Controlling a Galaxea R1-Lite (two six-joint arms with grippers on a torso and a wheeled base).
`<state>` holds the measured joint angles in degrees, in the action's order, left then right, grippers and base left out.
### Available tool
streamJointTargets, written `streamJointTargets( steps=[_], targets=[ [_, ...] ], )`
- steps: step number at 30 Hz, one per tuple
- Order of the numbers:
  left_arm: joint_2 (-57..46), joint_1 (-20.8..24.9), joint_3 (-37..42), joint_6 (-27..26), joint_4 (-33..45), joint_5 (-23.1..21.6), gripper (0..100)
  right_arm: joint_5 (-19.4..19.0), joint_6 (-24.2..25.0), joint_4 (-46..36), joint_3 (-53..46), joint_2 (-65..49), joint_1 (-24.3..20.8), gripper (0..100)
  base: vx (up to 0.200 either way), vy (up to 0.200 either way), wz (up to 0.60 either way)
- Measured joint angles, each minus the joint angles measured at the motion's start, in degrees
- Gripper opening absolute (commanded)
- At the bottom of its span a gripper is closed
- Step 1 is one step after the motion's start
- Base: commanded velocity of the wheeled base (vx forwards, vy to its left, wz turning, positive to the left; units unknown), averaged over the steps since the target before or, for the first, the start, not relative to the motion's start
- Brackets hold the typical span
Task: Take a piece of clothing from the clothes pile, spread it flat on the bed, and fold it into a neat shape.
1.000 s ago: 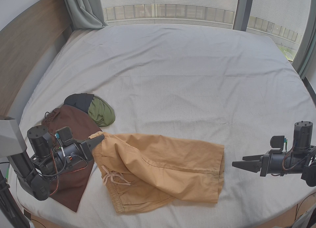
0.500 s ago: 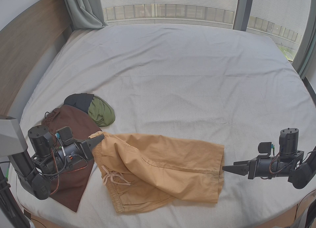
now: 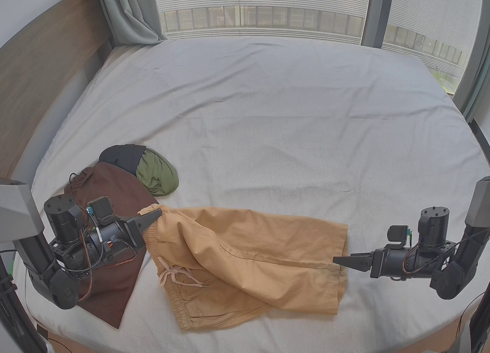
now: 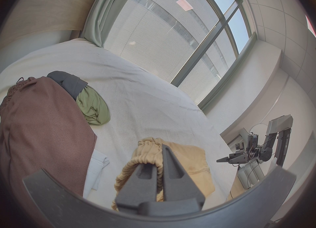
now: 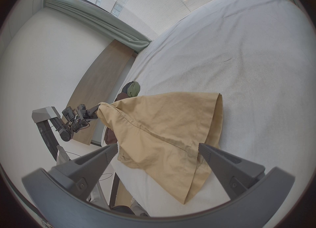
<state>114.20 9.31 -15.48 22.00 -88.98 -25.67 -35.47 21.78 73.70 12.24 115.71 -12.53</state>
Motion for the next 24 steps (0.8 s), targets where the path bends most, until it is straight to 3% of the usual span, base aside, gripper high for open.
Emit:
streamJointTargets(
  steps=[13, 24],
  targets=[
    [0.11, 0.00, 0.02, -0.04, -0.02, 0.00, 0, 3.82, 1.32, 13.85, -0.43, 12.48, -0.89, 100, 0.000, 0.000, 0.00],
    [-0.01, 0.00, 0.02, -0.06, 0.02, 0.02, 0, 4.68, 4.68, 14.70, 2.22, 17.27, -3.34, 100, 0.000, 0.000, 0.00]
  ],
)
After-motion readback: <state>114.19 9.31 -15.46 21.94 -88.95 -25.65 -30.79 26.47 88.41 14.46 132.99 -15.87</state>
